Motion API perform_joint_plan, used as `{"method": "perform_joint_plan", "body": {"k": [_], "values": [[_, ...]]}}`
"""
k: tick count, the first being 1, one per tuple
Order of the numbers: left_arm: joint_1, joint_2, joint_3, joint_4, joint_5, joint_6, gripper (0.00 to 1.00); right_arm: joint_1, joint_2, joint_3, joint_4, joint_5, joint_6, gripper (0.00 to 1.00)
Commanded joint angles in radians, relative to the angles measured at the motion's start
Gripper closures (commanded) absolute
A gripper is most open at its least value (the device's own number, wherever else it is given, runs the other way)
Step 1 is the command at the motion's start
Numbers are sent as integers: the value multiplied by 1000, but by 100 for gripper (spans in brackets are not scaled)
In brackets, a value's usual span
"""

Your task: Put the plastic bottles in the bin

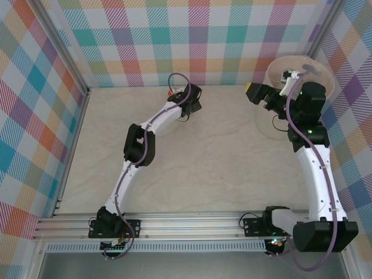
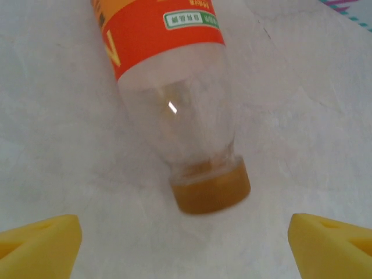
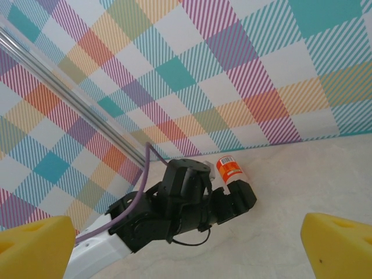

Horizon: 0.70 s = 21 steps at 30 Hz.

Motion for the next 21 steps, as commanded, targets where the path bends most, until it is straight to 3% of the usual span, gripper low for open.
{"method": "perform_joint_plan", "body": {"k": [1,6,11,21], "values": [[22,75,112,-19,23,43,9,9,-37,-8,-13,-2,-47,0],[44,211,327,-73,57,67,14,9,-61,-1,-47,12,-86,0],[59,223,331,-96,43,44,19,9,-88,-6,-72,33,-112,0],[73,215,316,-123,83,92,50,9,-115,-18,-90,47,-112,0]]}}
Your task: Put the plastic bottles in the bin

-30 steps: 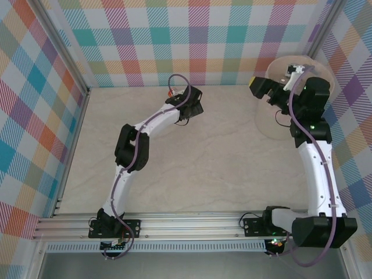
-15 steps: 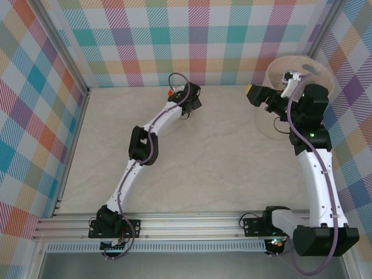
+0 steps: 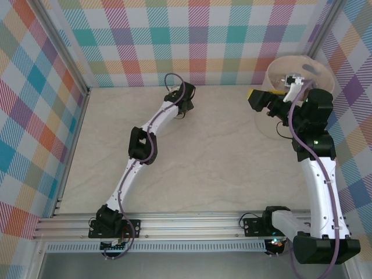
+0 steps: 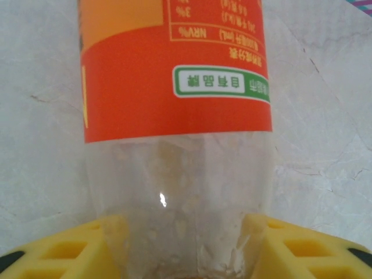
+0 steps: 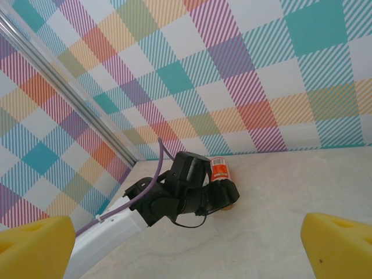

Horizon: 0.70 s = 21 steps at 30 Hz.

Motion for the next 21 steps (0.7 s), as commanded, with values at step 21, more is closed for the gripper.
{"method": "perform_joint_plan", "body": {"k": [21], "values": [[-52,-579,-801,203,137,121,70,144,-23,-199,16,76,126,0]]}}
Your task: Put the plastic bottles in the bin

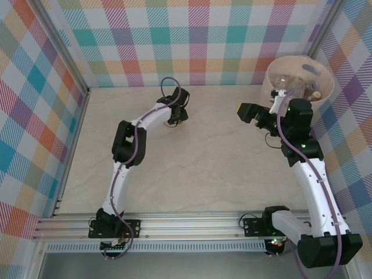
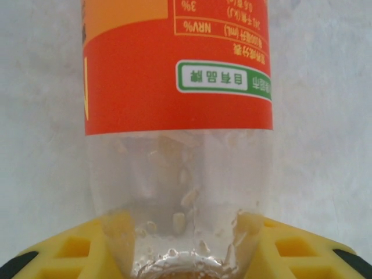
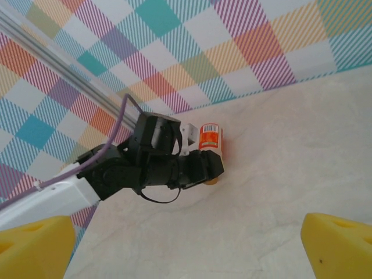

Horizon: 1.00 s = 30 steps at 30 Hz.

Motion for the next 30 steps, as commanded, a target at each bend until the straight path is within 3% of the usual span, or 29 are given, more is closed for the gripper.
{"method": "perform_joint_plan", "body": {"k": [1,7,18,22,30], "values": [[-37,-159,-130,95,49,26,70,37,4,-23,27,37,44,0],[-82,-387,-373,206,114,19,71,101,49,-27,31,116,121,0],[-87,-720,-711,502,462,-20,73,163,125,-3,56,165,259,0],[-88,-808,-787,643,664,-53,73,169,158,5,112,95,298,0],[-106,-867,-813,782,864,-66,72,178,223,5,317,-88,440,0]]}}
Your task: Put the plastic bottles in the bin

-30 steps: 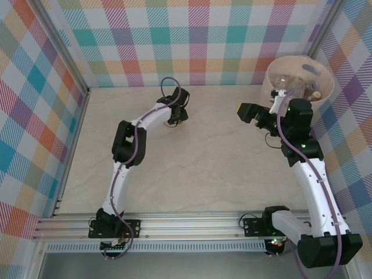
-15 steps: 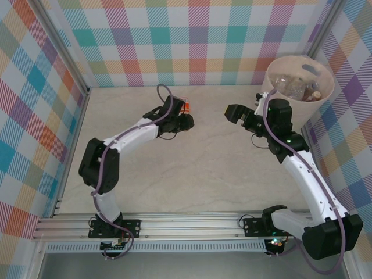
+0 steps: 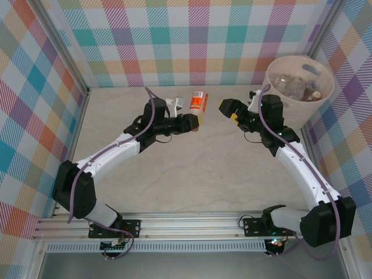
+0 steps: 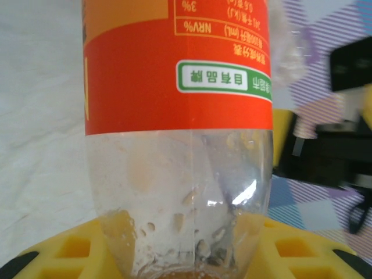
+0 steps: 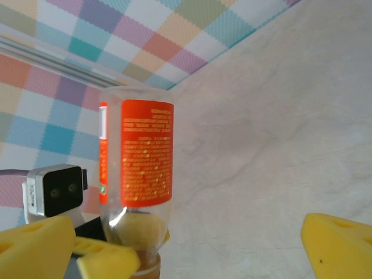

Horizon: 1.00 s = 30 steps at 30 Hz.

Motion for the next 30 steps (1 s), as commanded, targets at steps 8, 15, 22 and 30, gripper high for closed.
{"method": "perform_joint_plan", "body": {"k": [8,15,22,30], "values": [[-52,-1,14,146,234,-6,72,30,58,27,301,-217,97,0],[-72,22,31,159,263,-1,72,38,74,53,244,-196,60,1],[-76,32,37,169,278,0,72,38,77,73,174,-200,10,17],[-80,35,41,175,290,5,72,38,69,76,145,-170,-25,38]]}}
